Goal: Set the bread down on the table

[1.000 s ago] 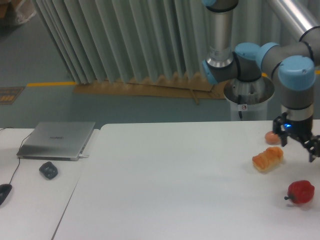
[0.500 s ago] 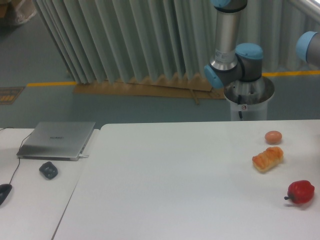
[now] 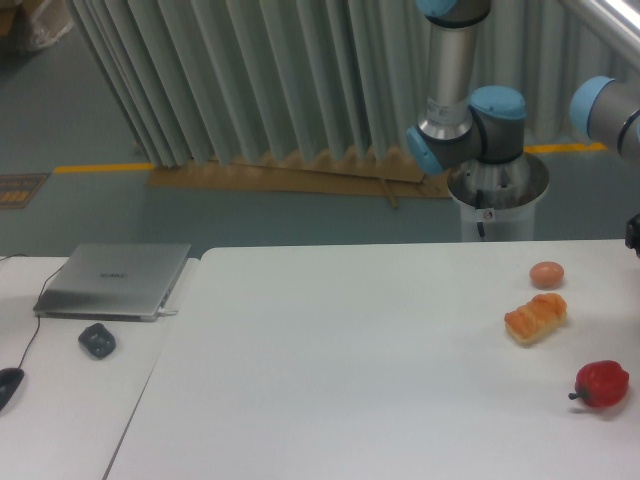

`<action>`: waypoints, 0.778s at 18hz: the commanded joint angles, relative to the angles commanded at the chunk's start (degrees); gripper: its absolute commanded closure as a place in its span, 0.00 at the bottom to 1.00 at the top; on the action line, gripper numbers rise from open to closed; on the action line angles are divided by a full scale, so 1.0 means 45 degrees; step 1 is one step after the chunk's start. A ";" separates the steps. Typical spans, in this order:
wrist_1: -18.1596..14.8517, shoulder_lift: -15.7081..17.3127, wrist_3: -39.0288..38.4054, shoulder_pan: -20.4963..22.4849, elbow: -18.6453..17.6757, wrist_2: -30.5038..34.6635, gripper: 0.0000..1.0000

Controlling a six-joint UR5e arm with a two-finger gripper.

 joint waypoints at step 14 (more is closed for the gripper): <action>0.0000 0.0077 -0.0293 -0.0020 0.0137 -0.1348 0.00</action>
